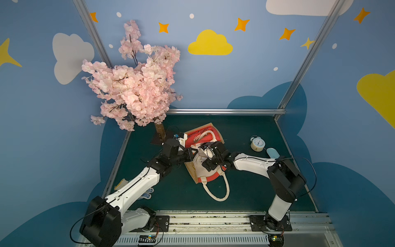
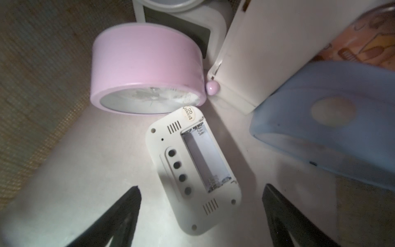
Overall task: Take the alarm clock out of the canvas bag
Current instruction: Pick up the alarm from the canvas bag.
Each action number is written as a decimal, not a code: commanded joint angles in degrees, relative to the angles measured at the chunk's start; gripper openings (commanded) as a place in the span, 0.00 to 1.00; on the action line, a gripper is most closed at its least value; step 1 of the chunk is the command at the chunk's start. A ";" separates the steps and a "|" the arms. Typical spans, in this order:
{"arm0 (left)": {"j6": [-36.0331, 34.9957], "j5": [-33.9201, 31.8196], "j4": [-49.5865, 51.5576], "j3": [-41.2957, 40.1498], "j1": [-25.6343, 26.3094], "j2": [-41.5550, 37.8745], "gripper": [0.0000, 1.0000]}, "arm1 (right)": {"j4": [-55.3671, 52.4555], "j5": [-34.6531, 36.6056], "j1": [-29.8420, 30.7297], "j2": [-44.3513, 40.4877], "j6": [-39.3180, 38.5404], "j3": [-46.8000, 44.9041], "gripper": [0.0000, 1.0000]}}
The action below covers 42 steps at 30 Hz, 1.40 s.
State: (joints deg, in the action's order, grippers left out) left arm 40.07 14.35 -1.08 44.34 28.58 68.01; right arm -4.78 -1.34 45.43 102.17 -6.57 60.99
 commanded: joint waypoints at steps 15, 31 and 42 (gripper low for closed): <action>-0.52 -0.18 1.26 -0.91 -0.53 -1.05 0.10 | -3.13 -5.22 -1.60 4.16 -1.01 2.16 0.87; -0.18 -0.36 1.09 -1.21 -0.50 -1.15 0.11 | -4.28 -3.16 2.83 -0.60 3.58 -1.28 0.79; -0.41 -0.55 1.87 -1.51 -0.53 -2.03 0.11 | -8.65 2.50 2.84 6.16 6.37 5.87 0.74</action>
State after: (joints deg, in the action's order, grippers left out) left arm 39.92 14.31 -0.49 43.99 28.38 67.35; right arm -11.46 -0.43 48.16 107.22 -1.48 65.06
